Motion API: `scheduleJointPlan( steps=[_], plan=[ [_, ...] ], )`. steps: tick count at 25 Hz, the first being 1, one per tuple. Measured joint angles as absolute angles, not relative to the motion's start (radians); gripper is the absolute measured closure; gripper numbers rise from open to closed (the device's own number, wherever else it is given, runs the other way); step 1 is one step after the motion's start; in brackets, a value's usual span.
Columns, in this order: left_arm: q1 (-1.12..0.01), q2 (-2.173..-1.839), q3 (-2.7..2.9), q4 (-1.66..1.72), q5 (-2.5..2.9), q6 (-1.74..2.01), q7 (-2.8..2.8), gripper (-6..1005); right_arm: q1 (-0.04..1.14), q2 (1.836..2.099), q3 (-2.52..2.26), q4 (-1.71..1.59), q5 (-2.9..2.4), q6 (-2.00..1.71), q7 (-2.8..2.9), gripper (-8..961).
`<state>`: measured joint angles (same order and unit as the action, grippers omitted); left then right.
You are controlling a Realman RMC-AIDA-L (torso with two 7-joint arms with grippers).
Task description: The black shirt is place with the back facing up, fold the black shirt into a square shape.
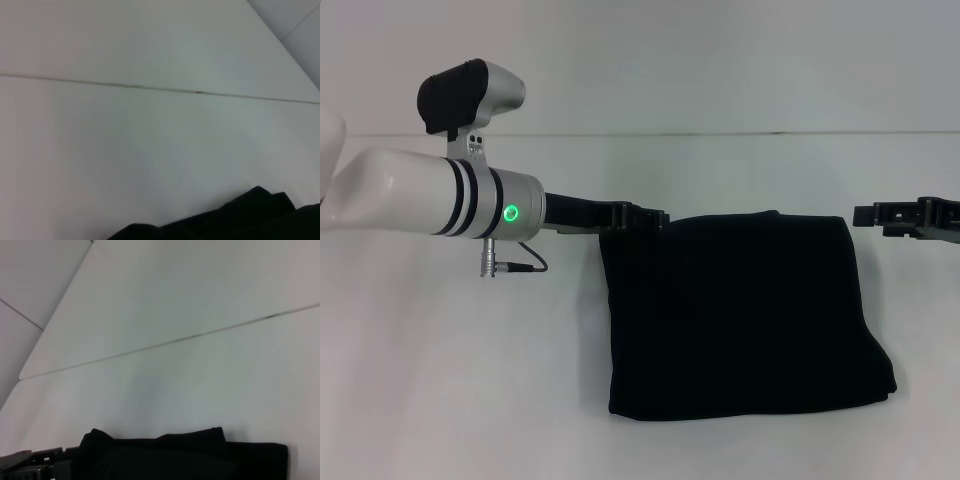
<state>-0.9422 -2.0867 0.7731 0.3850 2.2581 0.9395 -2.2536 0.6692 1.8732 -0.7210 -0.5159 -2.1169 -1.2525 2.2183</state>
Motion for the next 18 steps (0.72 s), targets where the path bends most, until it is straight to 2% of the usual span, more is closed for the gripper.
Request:
scheduleJointPlan(
  steps=[8,13,15,16,18],
  plan=[
    [-0.931,-2.096,0.778,0.392,2.246,0.932,-2.25,143,0.665,1.873,-0.721,-0.516,-2.117,-1.24,2.205,227],
    [-0.929,-2.108,0.767,0.393,2.245,0.926,-2.251,389,0.658,1.873,-0.723,-0.514,-2.117,-1.236,2.203,228],
    [-0.928,-2.109,0.763,0.393,2.244,0.924,-2.254,533,0.656,1.873,-0.723,-0.514,-2.117,-1.236,2.203,228],
    [-0.928,-2.111,0.761,0.392,2.244,0.92,-2.255,605,0.655,1.873,-0.723,-0.514,-2.117,-1.236,2.202,241],
    [-0.926,-2.114,0.761,0.388,2.24,0.908,-2.258,688,0.654,1.873,-0.722,-0.513,-2.117,-1.236,2.197,268]
  ],
)
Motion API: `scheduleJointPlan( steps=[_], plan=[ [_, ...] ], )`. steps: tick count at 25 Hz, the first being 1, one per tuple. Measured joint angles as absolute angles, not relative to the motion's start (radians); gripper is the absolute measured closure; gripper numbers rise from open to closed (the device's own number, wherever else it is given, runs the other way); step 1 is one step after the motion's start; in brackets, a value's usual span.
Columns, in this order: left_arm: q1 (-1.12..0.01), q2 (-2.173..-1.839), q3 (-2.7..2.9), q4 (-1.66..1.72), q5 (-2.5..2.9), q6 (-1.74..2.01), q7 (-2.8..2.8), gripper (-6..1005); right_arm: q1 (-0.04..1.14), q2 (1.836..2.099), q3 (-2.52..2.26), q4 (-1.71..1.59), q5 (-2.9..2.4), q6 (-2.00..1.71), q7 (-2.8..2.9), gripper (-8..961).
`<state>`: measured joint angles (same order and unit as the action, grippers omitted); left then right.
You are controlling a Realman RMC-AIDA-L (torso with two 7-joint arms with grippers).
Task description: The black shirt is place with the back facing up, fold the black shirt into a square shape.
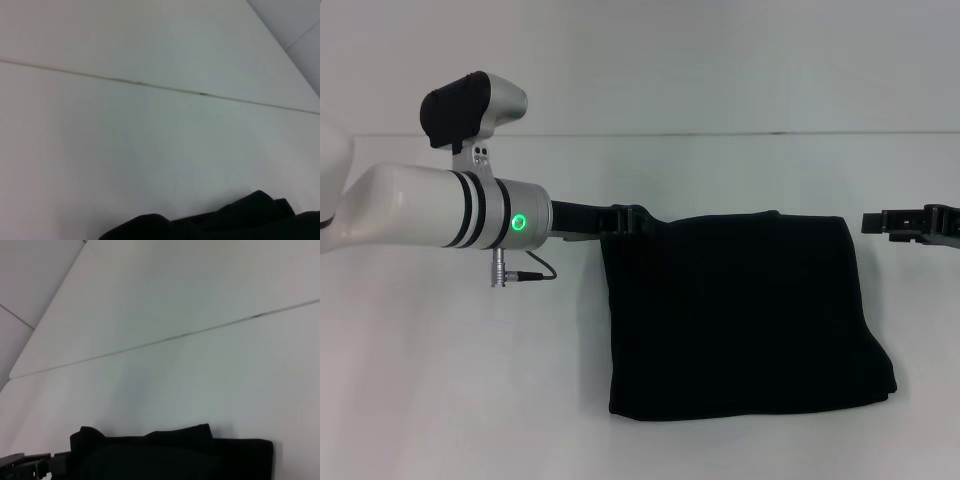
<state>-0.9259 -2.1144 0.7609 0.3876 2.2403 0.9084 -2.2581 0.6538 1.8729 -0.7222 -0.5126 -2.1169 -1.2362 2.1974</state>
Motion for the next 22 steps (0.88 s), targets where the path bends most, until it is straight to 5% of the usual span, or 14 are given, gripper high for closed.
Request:
scheduleJointPlan(
  steps=[8,22],
  plan=[
    [-0.917,-2.119,0.761,0.387,2.219,0.899,-2.259,926,0.648,1.873,-0.719,-0.514,-2.117,-1.228,2.192,300],
    [-0.916,-2.105,0.761,0.391,2.168,0.887,-2.254,929,0.647,1.878,-0.721,-0.513,-2.117,-1.222,2.189,299]
  ],
)
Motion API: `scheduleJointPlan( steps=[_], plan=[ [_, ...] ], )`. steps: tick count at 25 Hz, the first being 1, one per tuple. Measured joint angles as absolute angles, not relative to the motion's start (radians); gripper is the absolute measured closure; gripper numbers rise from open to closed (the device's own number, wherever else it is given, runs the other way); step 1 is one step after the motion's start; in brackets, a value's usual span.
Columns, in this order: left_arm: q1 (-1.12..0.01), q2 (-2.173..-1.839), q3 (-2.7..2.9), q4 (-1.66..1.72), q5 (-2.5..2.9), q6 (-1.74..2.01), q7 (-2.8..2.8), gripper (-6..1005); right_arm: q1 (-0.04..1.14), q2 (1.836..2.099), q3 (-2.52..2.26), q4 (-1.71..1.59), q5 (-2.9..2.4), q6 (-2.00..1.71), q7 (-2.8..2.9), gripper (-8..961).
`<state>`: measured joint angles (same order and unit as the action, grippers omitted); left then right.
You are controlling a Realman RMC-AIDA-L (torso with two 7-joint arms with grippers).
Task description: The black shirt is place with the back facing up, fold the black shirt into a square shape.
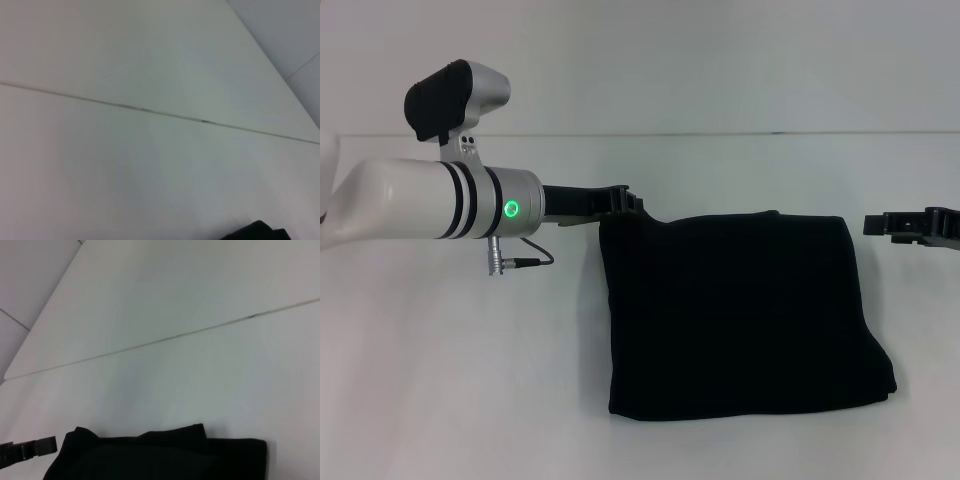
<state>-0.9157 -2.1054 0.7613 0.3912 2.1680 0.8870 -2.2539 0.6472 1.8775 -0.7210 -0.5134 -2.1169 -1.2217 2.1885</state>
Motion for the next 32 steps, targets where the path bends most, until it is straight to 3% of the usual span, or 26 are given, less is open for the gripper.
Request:
scheduleJointPlan(
  steps=[8,17,22,32],
  plan=[
    [-0.908,-2.105,0.763,0.385,2.168,0.829,-2.342,917,0.647,1.878,-0.722,-0.509,-2.117,-1.207,2.185,300],
    [-0.917,-2.113,0.773,0.358,2.172,0.797,-2.419,721,0.652,1.88,-0.723,-0.505,-2.117,-1.187,2.167,300],
    [-0.917,-2.12,0.769,0.357,2.168,0.803,-2.42,483,0.656,1.88,-0.723,-0.505,-2.123,-1.187,2.166,300],
    [-0.918,-2.119,0.772,0.357,2.173,0.805,-2.416,99,0.661,1.881,-0.722,-0.505,-2.138,-1.184,2.166,300]
  ],
)
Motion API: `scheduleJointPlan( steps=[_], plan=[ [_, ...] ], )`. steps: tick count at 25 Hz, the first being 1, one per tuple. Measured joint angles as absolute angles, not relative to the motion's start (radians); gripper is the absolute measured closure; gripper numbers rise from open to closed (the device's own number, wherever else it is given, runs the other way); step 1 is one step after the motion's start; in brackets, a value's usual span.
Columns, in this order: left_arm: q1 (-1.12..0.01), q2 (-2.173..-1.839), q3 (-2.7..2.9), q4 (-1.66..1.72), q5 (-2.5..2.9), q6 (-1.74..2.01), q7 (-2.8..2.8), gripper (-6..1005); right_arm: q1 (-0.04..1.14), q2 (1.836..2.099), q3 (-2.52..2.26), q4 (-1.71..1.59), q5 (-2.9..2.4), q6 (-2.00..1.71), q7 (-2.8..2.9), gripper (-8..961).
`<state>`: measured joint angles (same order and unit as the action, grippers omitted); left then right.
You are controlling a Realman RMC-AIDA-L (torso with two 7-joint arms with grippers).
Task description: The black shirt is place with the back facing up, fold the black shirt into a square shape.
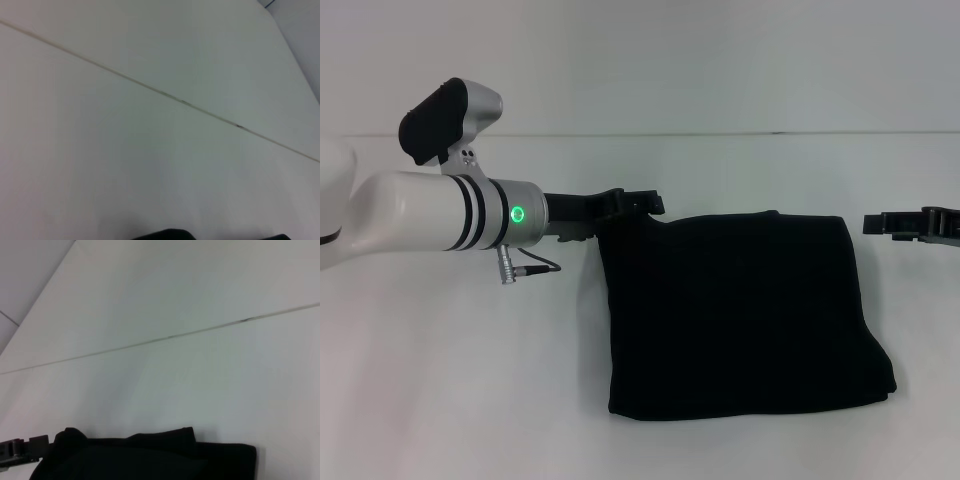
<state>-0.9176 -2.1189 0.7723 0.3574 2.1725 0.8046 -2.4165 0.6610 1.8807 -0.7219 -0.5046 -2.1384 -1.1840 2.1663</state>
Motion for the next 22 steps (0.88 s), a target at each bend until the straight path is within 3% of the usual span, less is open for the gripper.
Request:
scheduleJointPlan(
  steps=[6,22],
  plan=[
    [-0.909,-2.117,0.773,0.362,2.175,0.788,-2.413,30,0.661,1.881,-0.722,-0.505,-2.138,-1.173,2.166,300],
    [-0.877,-2.107,0.776,0.41,2.203,0.786,-2.385,31,0.661,1.882,-0.722,-0.508,-2.138,-1.171,2.173,300]
  ],
)
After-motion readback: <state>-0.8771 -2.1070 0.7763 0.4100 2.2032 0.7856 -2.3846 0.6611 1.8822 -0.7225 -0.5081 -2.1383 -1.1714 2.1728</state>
